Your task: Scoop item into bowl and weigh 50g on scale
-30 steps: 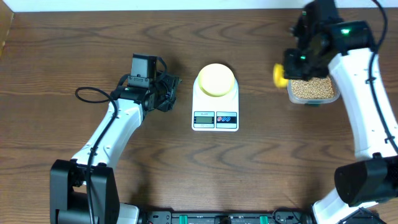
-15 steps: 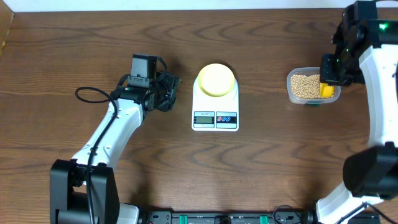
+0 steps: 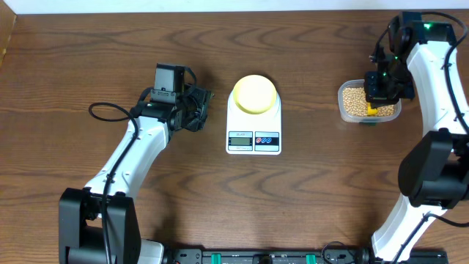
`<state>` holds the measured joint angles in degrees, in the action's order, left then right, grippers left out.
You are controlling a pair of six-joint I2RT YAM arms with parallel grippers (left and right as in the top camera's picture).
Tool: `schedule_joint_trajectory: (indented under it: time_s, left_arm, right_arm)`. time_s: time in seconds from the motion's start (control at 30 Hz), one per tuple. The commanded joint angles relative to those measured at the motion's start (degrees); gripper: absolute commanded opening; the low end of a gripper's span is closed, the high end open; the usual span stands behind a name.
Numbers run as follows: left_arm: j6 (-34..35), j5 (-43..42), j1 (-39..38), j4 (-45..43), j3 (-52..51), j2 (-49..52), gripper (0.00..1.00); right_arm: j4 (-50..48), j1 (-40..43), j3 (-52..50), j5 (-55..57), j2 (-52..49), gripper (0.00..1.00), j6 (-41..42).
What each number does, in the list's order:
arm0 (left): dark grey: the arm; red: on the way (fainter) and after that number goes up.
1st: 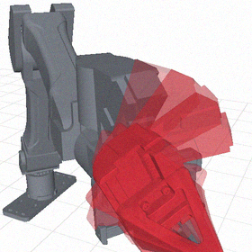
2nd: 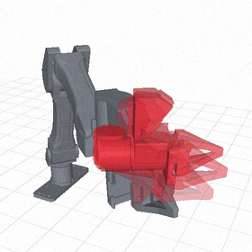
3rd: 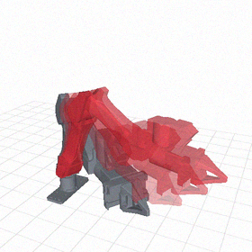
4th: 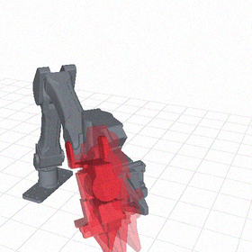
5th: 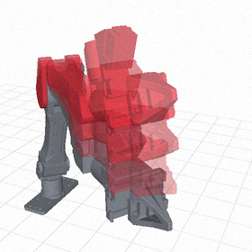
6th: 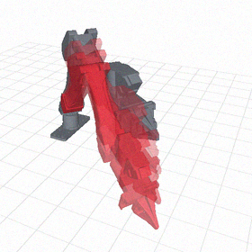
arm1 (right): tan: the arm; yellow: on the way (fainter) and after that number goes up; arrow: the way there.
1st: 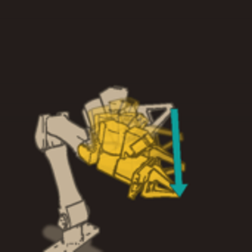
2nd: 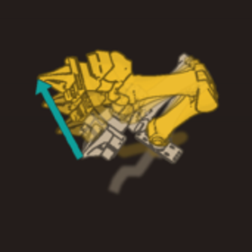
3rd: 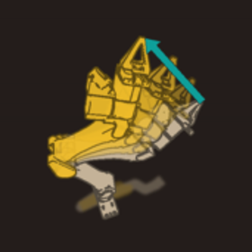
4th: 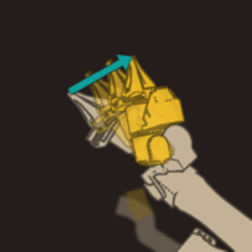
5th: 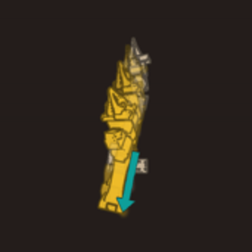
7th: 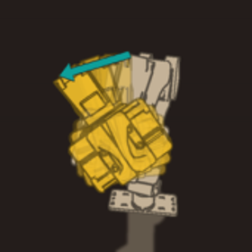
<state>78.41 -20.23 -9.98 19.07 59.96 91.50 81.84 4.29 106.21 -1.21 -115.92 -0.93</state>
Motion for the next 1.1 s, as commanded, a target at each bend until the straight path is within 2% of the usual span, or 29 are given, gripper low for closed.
schedule_joint_trajectory:
  time_s: [0.0, 0.17, 0.3, 0.43, 0.53, 0.57, 0.93, 0.97, 1.07]
  left_arm:
    - [0.11, 0.39, -0.09, 0.15, 0.15, 0.22, 0.57]
    - [0.11, 0.39, -0.09, 0.15, 0.15, 0.22, 0.57]
    - [0.11, 0.37, -0.09, 0.15, 0.15, 0.22, 0.57]
    - [0.11, 0.39, -0.09, 0.15, 0.15, 0.22, 0.57]
    - [0.11, 0.39, -0.09, 0.15, 0.15, 0.22, 0.57]
    - [0.11, 0.37, -0.09, 0.15, 0.15, 0.22, 0.57]
    - [0.11, 0.39, -0.09, 0.15, 0.15, 0.22, 0.59]
    - [0.11, 0.39, -0.07, 0.15, 0.15, 0.22, 0.73]
    - [0.11, 0.39, -0.09, 0.15, 0.15, 0.22, 0.74]
  right_arm:
    - [-0.46, 0.59, 0.90, -1.09, -1.86, 0.01, -1.51]
    - [-0.87, 2.01, 0.90, -0.22, -1.86, 0.02, -1.51]
    - [-2.08, 3.23, 0.90, -0.24, -1.86, 0.15, -1.49]
    - [-2.80, 3.58, 0.90, -0.26, -1.86, 0.53, -1.49]
    - [-3.26, 3.54, 0.90, -0.26, -1.86, 0.90, -1.49]
    - [-3.58, 3.56, 0.92, -0.26, -1.86, 0.99, -1.49]
    - [-16.37, 3.58, 0.92, 2.25, -1.86, 0.99, -1.49]
    - [-16.52, 3.58, 0.92, 2.27, -1.86, 0.99, -1.49]
    - [-16.46, 3.58, 0.92, 2.19, -1.86, 0.99, -1.49]
